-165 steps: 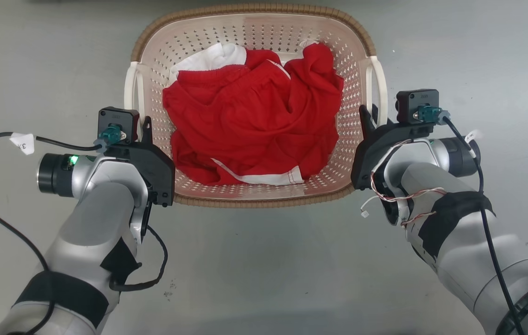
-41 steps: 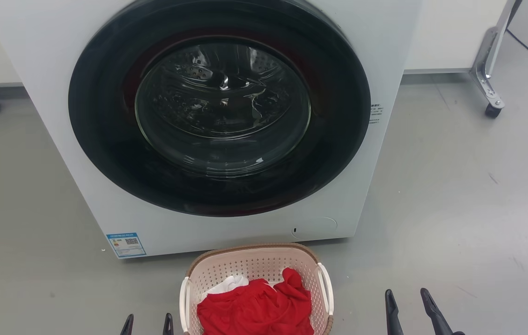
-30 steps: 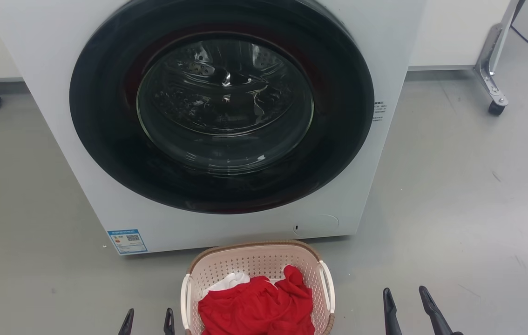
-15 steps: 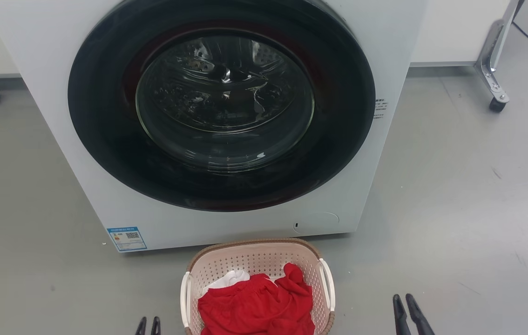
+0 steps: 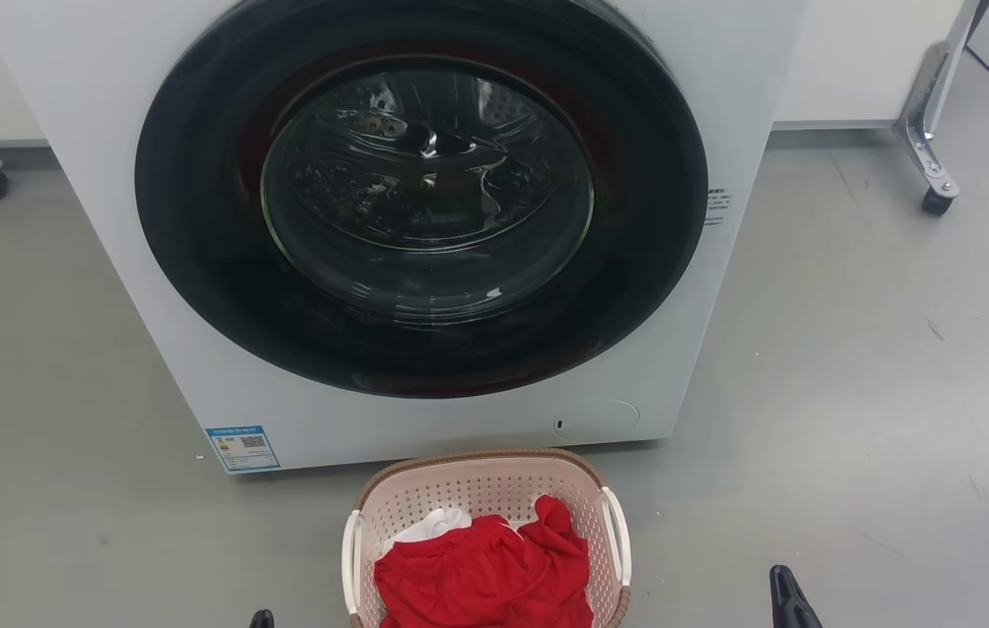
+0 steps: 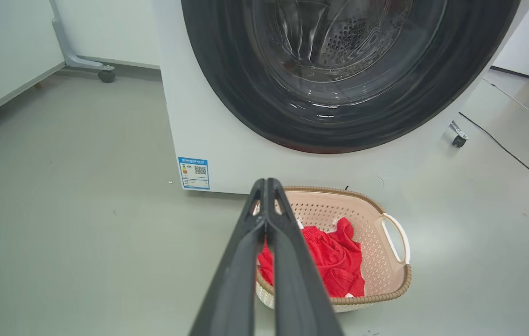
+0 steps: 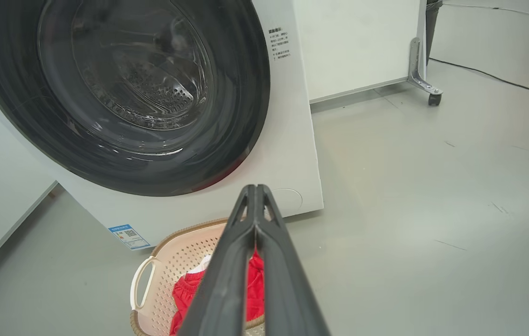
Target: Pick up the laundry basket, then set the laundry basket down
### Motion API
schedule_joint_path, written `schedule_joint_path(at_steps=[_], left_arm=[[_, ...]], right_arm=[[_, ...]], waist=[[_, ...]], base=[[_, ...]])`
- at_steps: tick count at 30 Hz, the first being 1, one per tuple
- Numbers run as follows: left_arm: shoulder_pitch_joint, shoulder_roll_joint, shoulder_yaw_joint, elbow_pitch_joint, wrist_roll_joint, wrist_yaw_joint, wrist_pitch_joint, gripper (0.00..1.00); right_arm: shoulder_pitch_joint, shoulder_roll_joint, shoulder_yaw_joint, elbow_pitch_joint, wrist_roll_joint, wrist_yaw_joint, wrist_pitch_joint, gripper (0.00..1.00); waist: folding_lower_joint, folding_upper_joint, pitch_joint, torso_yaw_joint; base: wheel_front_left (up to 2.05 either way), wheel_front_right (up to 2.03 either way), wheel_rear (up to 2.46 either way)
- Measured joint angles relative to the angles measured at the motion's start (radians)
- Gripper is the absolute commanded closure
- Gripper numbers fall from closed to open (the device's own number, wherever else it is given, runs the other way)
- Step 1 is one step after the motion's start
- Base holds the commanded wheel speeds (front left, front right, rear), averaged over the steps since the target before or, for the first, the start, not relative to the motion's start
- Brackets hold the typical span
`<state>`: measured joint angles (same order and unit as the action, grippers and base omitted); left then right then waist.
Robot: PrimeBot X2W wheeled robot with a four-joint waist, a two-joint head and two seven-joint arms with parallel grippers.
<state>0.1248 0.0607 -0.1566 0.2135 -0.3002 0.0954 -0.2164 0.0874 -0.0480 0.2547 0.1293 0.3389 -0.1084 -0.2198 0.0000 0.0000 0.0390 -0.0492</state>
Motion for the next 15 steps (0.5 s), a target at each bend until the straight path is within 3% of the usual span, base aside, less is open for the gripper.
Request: schedule_joint_path(at_steps=[15], left_arm=[[-0.028,-0.002,0.045,0.013,-0.238,-0.034,0.066,1.0]], right_arm=[[-0.024,0.001,-0.068,0.026,0.235,0.039,0.065,1.0]], waist=[[0.0,0.0,-0.007,0.009]], base=[[0.0,0.0,0.0]])
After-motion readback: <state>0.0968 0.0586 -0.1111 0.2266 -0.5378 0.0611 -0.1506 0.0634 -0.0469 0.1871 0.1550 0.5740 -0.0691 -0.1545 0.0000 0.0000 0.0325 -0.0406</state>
